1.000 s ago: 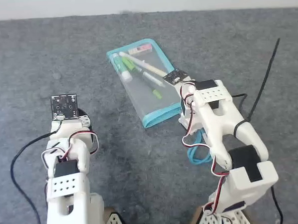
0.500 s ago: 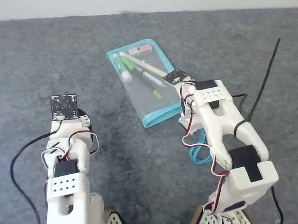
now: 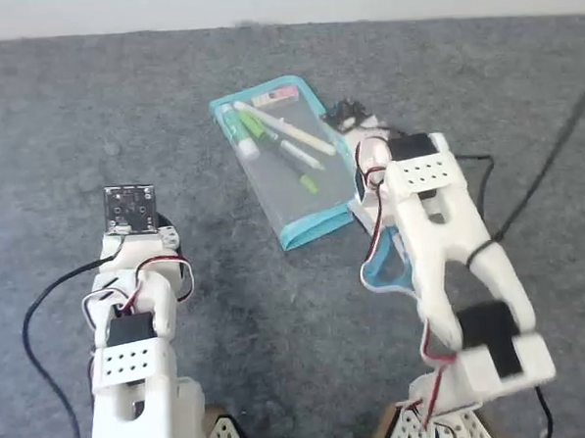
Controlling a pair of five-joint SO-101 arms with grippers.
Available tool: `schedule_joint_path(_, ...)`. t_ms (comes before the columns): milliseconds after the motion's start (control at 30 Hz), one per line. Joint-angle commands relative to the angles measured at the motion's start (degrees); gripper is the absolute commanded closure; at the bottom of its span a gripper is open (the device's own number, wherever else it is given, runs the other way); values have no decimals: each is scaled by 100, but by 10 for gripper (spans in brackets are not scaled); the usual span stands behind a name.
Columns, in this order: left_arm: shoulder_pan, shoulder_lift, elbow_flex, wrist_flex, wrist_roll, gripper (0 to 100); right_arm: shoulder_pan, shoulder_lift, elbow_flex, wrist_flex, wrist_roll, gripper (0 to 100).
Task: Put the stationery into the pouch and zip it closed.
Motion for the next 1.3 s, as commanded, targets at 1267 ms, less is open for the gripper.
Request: schedule_joint_path(1267, 1442, -2927, -655, 3200, -580, 779, -1859, -3943, 237, 910, -448, 993)
